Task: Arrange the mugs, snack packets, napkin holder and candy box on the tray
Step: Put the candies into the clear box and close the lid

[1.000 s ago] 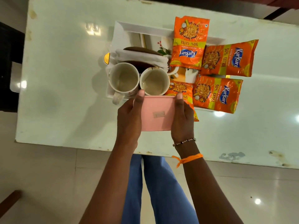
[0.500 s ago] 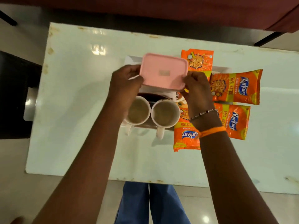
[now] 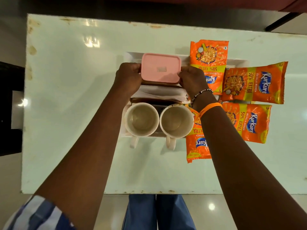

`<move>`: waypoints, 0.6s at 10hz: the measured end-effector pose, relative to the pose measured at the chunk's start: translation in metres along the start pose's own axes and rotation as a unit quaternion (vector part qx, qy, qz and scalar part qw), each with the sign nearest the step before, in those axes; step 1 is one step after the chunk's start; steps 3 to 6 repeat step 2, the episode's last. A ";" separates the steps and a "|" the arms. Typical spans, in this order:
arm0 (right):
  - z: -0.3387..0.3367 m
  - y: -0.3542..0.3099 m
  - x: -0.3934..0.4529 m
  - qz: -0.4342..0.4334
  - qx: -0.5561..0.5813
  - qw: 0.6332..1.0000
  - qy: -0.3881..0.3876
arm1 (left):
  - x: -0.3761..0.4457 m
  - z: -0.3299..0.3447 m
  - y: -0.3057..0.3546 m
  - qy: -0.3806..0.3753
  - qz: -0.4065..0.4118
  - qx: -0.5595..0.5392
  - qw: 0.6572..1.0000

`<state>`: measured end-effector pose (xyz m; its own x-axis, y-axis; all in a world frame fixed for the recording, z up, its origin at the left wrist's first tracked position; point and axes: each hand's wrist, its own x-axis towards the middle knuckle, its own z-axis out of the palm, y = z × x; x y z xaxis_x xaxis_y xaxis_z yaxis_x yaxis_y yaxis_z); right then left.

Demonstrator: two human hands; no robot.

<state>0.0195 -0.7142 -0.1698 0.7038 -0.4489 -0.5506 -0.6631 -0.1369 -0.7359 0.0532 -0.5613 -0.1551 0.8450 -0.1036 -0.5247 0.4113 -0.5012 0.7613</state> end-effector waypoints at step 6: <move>-0.004 0.000 -0.009 -0.016 -0.034 0.999 0.013 | 0.000 0.001 -0.005 0.022 -0.004 0.043 0.999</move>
